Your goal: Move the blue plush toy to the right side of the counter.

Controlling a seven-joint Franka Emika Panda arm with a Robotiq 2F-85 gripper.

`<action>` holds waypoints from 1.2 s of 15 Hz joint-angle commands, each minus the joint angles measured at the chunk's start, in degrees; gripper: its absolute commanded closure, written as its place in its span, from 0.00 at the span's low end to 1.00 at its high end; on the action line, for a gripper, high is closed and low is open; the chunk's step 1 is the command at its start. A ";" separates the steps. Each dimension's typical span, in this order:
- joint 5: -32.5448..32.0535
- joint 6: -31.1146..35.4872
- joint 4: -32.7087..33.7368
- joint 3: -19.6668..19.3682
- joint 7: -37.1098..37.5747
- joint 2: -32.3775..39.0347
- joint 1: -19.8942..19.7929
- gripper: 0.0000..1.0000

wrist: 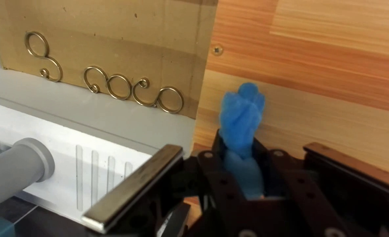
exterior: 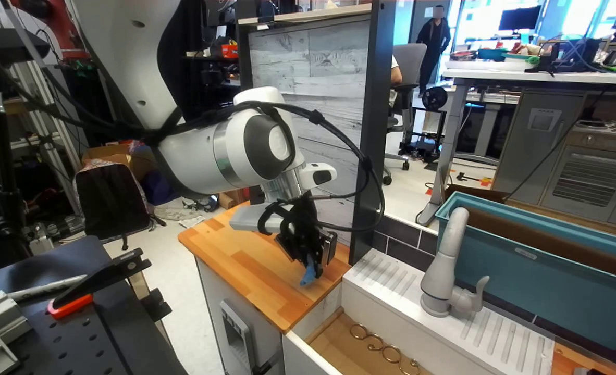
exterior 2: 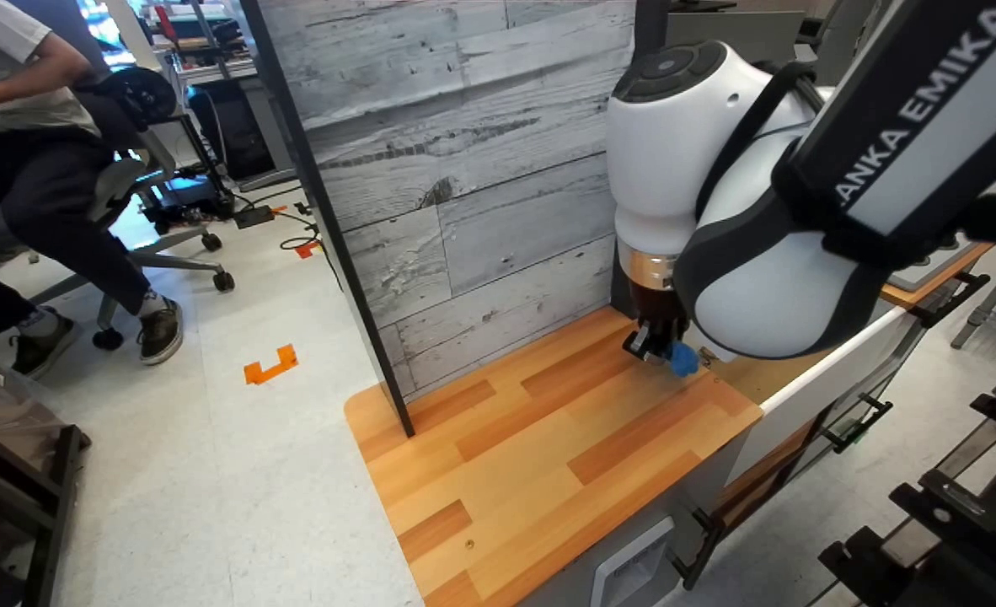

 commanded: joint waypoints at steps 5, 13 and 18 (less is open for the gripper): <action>-0.05 -5.75 6.60 3.37 -0.95 2.10 -3.63 0.46; -0.73 -5.81 -2.09 6.33 -2.91 -6.74 -3.85 0.00; 1.11 -6.78 -14.05 11.40 -4.89 -18.27 -7.15 0.00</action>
